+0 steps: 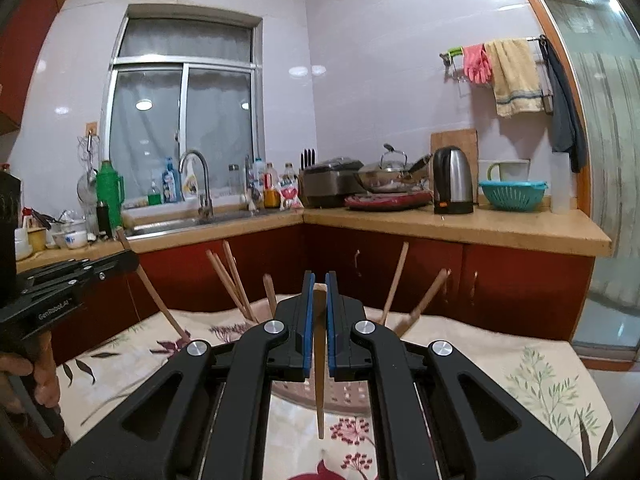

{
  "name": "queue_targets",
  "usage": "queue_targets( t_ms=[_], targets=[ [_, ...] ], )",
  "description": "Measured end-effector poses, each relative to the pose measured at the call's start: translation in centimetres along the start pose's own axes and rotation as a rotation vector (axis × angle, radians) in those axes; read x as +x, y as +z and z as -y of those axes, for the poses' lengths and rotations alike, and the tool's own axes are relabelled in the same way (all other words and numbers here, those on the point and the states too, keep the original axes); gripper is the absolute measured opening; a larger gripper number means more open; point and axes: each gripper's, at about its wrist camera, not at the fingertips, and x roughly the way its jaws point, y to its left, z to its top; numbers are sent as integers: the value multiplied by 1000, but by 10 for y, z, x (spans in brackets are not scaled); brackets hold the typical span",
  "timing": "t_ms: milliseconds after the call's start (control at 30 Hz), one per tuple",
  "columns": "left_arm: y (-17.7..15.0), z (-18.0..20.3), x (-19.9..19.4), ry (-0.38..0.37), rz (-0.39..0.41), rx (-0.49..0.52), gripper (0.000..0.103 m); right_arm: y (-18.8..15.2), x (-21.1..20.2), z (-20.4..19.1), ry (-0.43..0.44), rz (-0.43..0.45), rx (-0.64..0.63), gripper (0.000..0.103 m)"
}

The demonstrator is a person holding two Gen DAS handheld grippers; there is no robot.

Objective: Organize utensils
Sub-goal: 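Lift both chopsticks upright and carry them over the pink basket, then lower both chopsticks into the pink basket and open both grippers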

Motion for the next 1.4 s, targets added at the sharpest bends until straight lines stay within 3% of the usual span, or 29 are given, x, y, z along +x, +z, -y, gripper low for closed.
queue_targets(
  t_ms=[433, 700, 1400],
  targets=[
    [51, 7, -3, -26, 158, 35, 7, 63, 2, 10, -25, 157, -66, 6],
    [56, 10, 21, -13, 197, 50, 7, 71, 35, 17, -42, 172, -92, 6],
    [2, 1, 92, -32, 17, 8, 7, 11, 108, 30, -45, -1, -34, 6]
  ],
)
